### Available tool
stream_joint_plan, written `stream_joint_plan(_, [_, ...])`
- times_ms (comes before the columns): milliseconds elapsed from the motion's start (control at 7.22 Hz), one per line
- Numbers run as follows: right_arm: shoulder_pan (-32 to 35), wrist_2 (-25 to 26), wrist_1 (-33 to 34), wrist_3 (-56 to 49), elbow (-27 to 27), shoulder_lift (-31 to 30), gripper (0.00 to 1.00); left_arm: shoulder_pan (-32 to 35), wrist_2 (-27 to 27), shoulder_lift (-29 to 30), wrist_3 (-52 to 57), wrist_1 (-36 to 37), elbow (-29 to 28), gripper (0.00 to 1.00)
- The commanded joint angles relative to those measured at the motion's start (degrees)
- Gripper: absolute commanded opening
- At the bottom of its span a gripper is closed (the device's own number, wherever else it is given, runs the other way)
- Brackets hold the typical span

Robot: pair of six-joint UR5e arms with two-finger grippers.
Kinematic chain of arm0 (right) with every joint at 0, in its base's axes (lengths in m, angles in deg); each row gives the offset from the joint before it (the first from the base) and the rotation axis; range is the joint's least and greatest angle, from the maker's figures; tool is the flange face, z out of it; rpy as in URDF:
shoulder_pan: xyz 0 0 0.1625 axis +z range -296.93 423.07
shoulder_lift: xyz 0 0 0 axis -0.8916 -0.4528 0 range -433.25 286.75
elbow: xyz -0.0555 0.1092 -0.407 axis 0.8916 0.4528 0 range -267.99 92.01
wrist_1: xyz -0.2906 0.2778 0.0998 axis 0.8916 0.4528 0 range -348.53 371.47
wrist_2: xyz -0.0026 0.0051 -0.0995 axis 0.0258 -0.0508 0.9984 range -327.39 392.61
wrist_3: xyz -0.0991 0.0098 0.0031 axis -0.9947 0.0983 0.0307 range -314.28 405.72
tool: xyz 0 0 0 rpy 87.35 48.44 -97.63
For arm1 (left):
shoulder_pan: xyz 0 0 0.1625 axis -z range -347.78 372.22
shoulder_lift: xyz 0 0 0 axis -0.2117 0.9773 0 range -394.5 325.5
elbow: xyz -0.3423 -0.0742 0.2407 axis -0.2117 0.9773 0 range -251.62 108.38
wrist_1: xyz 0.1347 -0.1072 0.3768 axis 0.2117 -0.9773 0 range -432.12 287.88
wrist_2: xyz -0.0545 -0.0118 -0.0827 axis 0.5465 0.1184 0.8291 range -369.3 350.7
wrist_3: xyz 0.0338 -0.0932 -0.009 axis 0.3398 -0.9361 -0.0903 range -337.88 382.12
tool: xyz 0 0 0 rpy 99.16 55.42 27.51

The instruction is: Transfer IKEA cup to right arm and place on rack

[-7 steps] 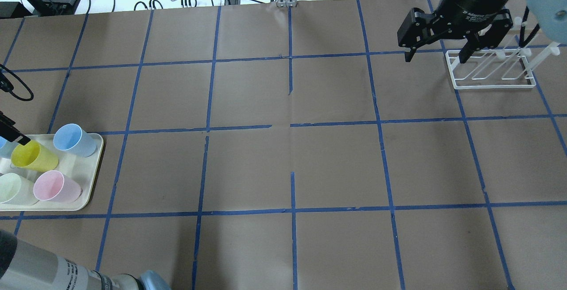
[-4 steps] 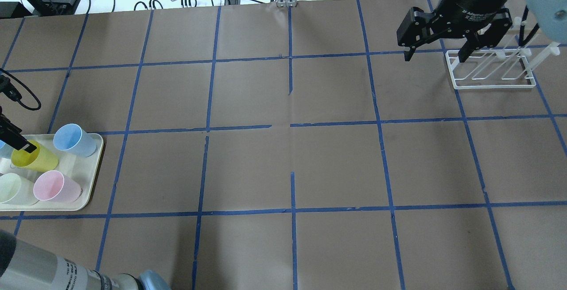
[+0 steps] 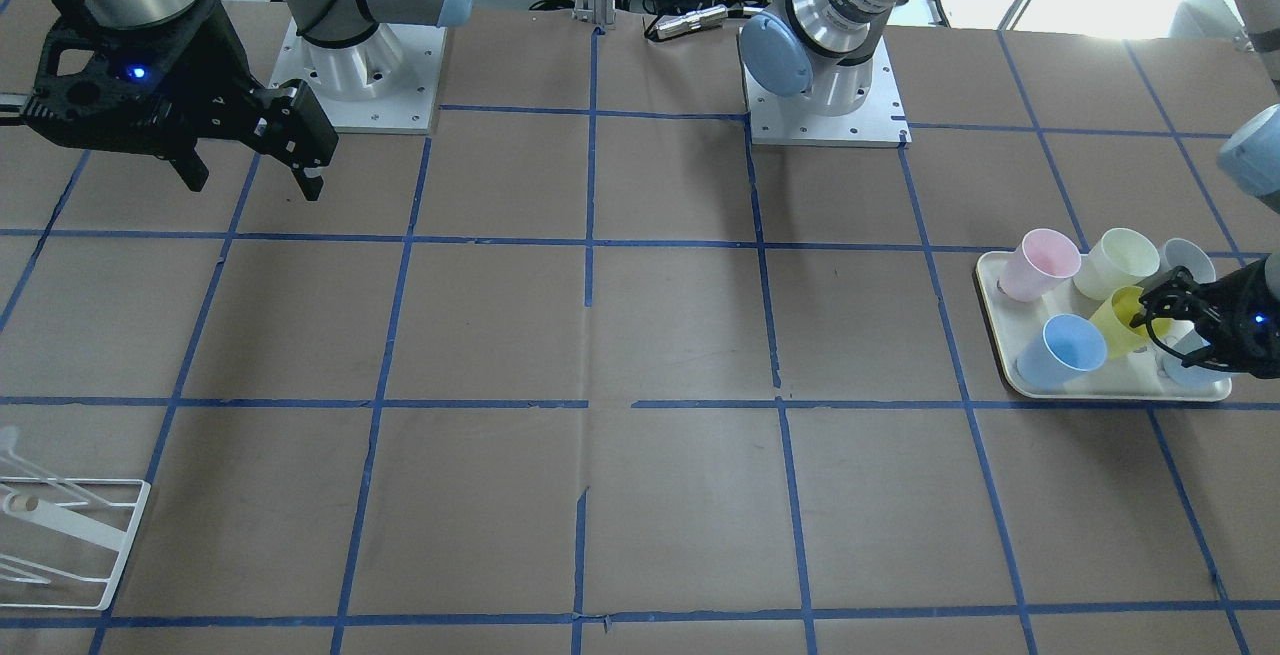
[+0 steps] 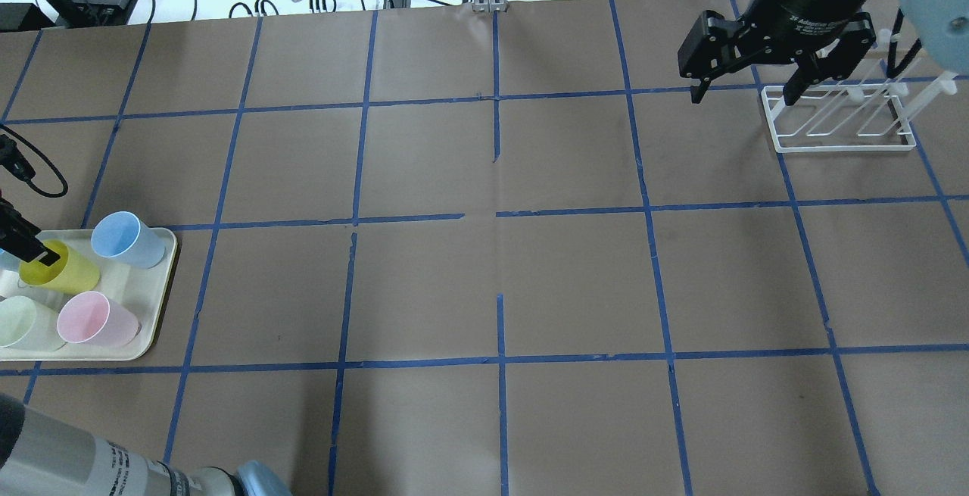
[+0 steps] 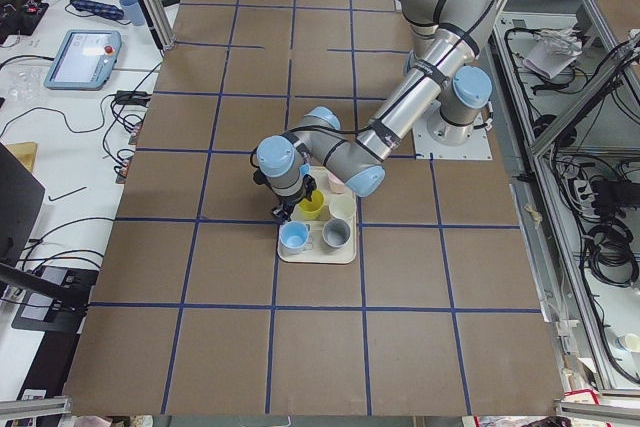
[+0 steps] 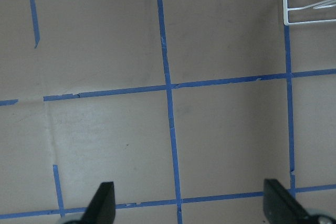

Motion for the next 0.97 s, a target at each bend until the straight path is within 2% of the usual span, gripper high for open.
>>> stream_joint_plan(0, [0.0, 0.0, 0.0, 0.0, 0.0, 0.0, 1.0, 0.1, 0.1, 0.1, 0.9, 0.2, 0.2, 0.36])
stream_joint_plan(139, [0.0, 0.0, 0.0, 0.0, 0.0, 0.0, 1.0, 0.2, 0.1, 0.0, 0.9, 0.3, 0.1, 0.11])
stream_joint_plan(277, [0.0, 0.0, 0.0, 0.0, 0.0, 0.1, 1.0, 0.3, 0.0, 0.0, 0.8, 0.2, 0.1, 0.0])
stream_joint_plan(693, [-0.1, 0.0, 0.0, 0.0, 0.1, 0.0, 1.0, 0.3, 0.7, -1.6, 0.3, -1.1, -1.0, 0.0])
stream_joint_plan(831, [-0.2, 0.0, 0.0, 0.0, 0.1, 0.0, 1.0, 0.1, 4.3, -3.0, 0.3, -4.7, -2.3, 0.0])
